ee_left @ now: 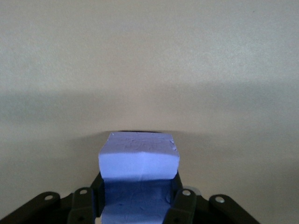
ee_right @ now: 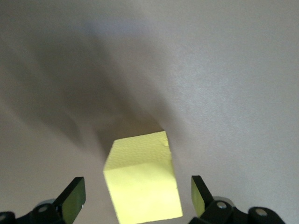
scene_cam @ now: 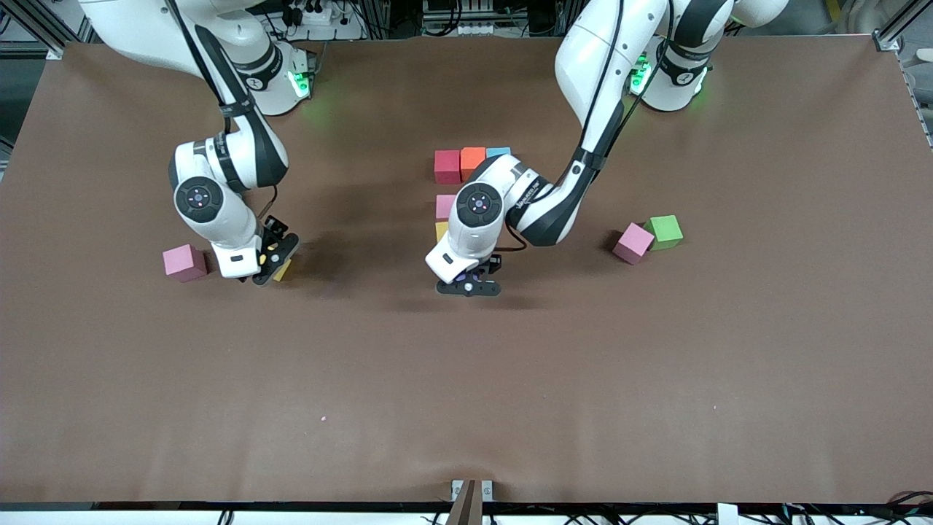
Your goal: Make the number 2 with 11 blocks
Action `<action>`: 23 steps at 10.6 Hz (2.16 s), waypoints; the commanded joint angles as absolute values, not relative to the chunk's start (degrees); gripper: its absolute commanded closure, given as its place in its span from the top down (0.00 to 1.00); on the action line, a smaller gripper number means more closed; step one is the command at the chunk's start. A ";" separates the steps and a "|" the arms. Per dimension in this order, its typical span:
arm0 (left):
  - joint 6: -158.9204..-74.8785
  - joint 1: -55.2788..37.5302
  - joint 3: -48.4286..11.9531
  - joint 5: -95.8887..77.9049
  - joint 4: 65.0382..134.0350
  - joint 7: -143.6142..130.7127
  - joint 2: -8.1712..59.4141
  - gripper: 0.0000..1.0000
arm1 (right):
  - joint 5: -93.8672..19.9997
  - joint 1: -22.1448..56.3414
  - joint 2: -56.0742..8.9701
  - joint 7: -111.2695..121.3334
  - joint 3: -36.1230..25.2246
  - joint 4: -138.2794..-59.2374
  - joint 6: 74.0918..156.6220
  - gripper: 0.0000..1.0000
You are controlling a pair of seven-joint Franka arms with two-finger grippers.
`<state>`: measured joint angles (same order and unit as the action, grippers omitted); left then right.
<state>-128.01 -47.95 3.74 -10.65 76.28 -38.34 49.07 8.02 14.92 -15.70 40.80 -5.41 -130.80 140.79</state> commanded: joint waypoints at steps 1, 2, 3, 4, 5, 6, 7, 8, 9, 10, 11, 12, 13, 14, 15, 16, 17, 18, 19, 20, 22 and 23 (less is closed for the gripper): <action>-126.56 -49.22 5.27 -13.09 74.27 -39.98 49.92 0.32 | 9.05 13.27 -16.26 42.19 -4.66 -131.75 142.47 1.00; -126.56 -49.39 5.27 -13.18 74.27 -41.38 50.01 0.32 | 9.05 12.75 -17.04 42.19 -4.57 -131.75 143.17 1.00; -126.56 -49.83 5.27 -13.18 74.27 -41.83 50.01 0.32 | 9.05 12.57 -17.75 42.19 -4.57 -131.92 144.30 1.00; -126.56 -49.92 5.53 -13.18 74.27 -42.62 50.01 0.32 | 9.05 12.48 -18.10 42.19 -4.57 -132.01 144.93 1.00; -126.65 -50.27 5.71 -13.27 74.27 -42.80 50.10 0.32 | 8.97 12.48 -18.54 42.19 -4.57 -132.10 145.28 1.00; -126.91 -50.36 5.80 -13.27 74.27 -42.80 50.18 0.32 | 9.05 12.39 -18.81 42.19 -4.57 -132.10 145.46 1.00; -127.09 -50.36 5.71 -13.27 74.27 -42.80 50.53 0.32 | 8.97 12.39 -18.98 42.10 -4.57 -132.10 145.46 1.00; -127.35 -50.45 5.71 -13.27 74.18 -42.80 50.71 0.32 | 8.96 12.22 -19.25 42.01 -4.57 -132.10 145.37 1.00; -127.88 -50.71 5.71 -13.27 73.92 -42.89 51.15 0.32 | 8.88 11.43 -19.86 42.01 -4.48 -132.10 145.37 1.00; -127.97 -50.80 5.71 -13.36 73.39 -42.98 51.67 0.32 | 8.88 11.16 -20.04 42.01 -4.48 -132.10 145.37 0.92; -127.88 -50.80 5.71 -13.36 73.04 -43.41 51.77 0.32 | 8.88 11.16 -20.04 42.01 -4.48 -132.01 145.28 0.71; -127.88 -50.97 5.71 -13.53 72.95 -43.50 51.77 0.32 | 8.88 11.25 -19.95 42.01 -4.48 -132.01 145.28 0.52; -127.97 -51.41 5.89 -14.23 72.95 -43.51 51.85 0.32 | 8.88 11.42 -19.86 42.01 -4.40 -131.92 145.28 0.42; -127.88 -51.85 6.93 -15.11 72.60 -43.51 51.86 0.32 | 8.88 11.69 -19.60 42.10 -4.39 -131.66 144.94 0.40; -127.97 -52.81 7.81 -16.34 72.51 -43.51 52.29 0.32 | 8.88 11.95 -19.16 42.10 -4.31 -131.40 144.67 0.40; -127.88 -53.61 8.61 -16.70 72.51 -43.51 52.29 0.32 | 8.88 12.04 -19.07 42.45 -3.87 -131.22 144.58 0.40; -127.88 -53.70 8.61 -16.61 72.60 -43.51 52.29 0.32 | 8.88 12.04 -19.07 43.23 -3.87 -130.61 144.58 0.40; -127.88 -53.79 8.70 -16.61 72.60 -43.51 52.29 0.33 | 8.88 12.04 -19.07 43.85 -3.87 -130.08 144.49 0.40; -127.88 -54.31 8.79 -16.52 72.77 -43.51 52.29 0.36 | 8.88 12.04 -19.07 44.29 -3.35 -129.64 144.49 0.40; -127.79 -54.32 8.79 -16.52 72.86 -43.51 52.29 0.39 | 8.88 12.22 -19.07 44.47 -3.25 -129.03 144.49 0.40; -127.53 -54.40 8.96 -15.65 73.30 -42.81 52.21 1.00 | 8.88 12.39 -19.07 44.47 -2.46 -128.24 144.32 0.40; -127.53 -54.40 8.96 -15.38 73.39 -42.02 52.12 1.00 | 8.88 12.39 -19.07 44.47 -2.11 -127.71 143.62 0.40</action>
